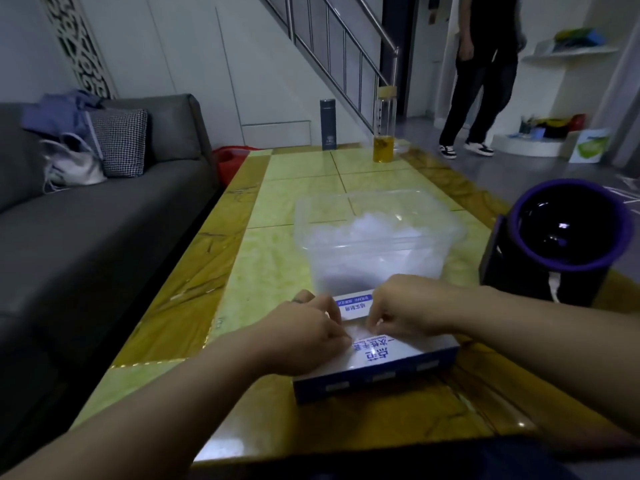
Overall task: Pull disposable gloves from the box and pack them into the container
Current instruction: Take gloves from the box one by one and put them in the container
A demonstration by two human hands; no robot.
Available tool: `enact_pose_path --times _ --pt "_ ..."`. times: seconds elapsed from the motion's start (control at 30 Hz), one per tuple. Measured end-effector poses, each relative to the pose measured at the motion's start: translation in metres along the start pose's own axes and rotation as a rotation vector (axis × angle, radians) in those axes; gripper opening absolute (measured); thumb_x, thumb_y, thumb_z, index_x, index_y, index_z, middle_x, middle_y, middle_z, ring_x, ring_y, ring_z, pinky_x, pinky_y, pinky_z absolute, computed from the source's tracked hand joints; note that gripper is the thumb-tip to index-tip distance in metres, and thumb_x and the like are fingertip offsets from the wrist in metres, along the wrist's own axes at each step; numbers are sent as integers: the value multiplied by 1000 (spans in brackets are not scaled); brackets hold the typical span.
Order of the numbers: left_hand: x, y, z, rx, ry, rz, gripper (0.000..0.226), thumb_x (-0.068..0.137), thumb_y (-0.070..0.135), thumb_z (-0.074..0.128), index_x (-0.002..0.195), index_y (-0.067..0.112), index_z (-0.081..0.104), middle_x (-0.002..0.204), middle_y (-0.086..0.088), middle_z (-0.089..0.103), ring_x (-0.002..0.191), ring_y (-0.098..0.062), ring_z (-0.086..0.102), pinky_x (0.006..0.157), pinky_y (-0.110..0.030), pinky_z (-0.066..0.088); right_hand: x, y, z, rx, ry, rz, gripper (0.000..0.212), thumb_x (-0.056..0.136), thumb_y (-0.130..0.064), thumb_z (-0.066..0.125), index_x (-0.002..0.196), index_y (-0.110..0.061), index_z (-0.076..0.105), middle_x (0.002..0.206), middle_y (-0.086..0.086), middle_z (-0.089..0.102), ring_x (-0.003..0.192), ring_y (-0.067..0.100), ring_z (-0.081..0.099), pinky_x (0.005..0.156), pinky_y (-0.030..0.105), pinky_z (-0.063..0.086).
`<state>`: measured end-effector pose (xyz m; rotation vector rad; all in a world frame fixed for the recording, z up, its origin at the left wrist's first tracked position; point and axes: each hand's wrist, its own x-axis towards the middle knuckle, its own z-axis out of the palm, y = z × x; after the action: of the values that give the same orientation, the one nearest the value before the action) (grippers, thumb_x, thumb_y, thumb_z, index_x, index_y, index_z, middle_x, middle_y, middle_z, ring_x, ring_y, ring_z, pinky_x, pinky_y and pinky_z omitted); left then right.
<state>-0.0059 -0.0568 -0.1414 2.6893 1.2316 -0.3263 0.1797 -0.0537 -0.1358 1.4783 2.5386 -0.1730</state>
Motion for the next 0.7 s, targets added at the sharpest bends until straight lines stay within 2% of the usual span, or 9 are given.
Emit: enact_pose_path --times 0.1,0.17,0.2,0.3,0.37,0.43,0.5,0.6,0.7 --pt "4 2 -2 46 -76 -20 43 100 46 29 130 31 57 133 4 34 122 -21 26 103 -36 22 5 -8 -11 -144 -58 -60 13 87 -18 57 87 -26 68 84 -2 59 76 24 49 52 24 28" --pt "6 4 -4 38 -97 -27 41 100 45 30 129 31 56 133 2 34 122 -23 25 104 -38 20 7 -14 -15 -184 -93 -75 20 89 -17 57 96 -32 68 87 -3 60 80 25 50 55 23 29" --pt "7 3 -4 24 -91 -31 40 100 45 33 129 32 56 132 2 34 122 -24 26 104 -38 20 9 -16 -15 -203 -85 -88 22 90 -17 56 100 -31 68 82 -6 58 80 26 51 56 24 30" --pt "8 -2 1 -65 -8 -54 34 93 52 47 120 37 60 127 3 37 119 -22 32 101 -35 26 11 -15 -9 -234 -18 -142 19 86 -14 56 87 -31 64 63 -8 40 74 24 46 51 27 25" --pt "10 -7 8 -112 74 -66 38 87 57 54 119 36 54 127 3 37 119 -20 35 98 -33 30 11 -9 -4 -202 16 -162 17 86 -15 58 91 -28 67 74 -7 53 80 22 52 56 29 29" --pt "11 -10 12 -135 120 -73 52 83 59 57 127 35 43 130 3 36 121 -21 35 99 -33 31 7 -3 -4 -158 52 -165 18 89 -19 59 101 -27 69 98 -7 63 94 18 56 67 28 37" --pt "12 -11 14 -157 129 -75 65 82 59 58 138 36 32 134 2 34 123 -21 34 101 -33 31 0 0 -8 -166 117 -191 18 94 -25 55 107 -29 67 107 -10 58 97 11 54 74 29 43" --pt "14 -12 11 -158 115 -63 72 83 58 58 144 36 25 135 0 33 123 -22 33 102 -34 31 -6 -3 -17 -133 237 -207 16 97 -30 48 109 -28 59 109 -10 49 91 9 49 73 27 43" --pt "14 -14 9 -179 103 -64 71 83 58 58 143 38 27 133 1 34 122 -21 34 100 -33 32 -7 -6 -20 -131 184 -178 21 96 -28 51 117 -29 57 118 -10 45 95 12 51 76 26 43"
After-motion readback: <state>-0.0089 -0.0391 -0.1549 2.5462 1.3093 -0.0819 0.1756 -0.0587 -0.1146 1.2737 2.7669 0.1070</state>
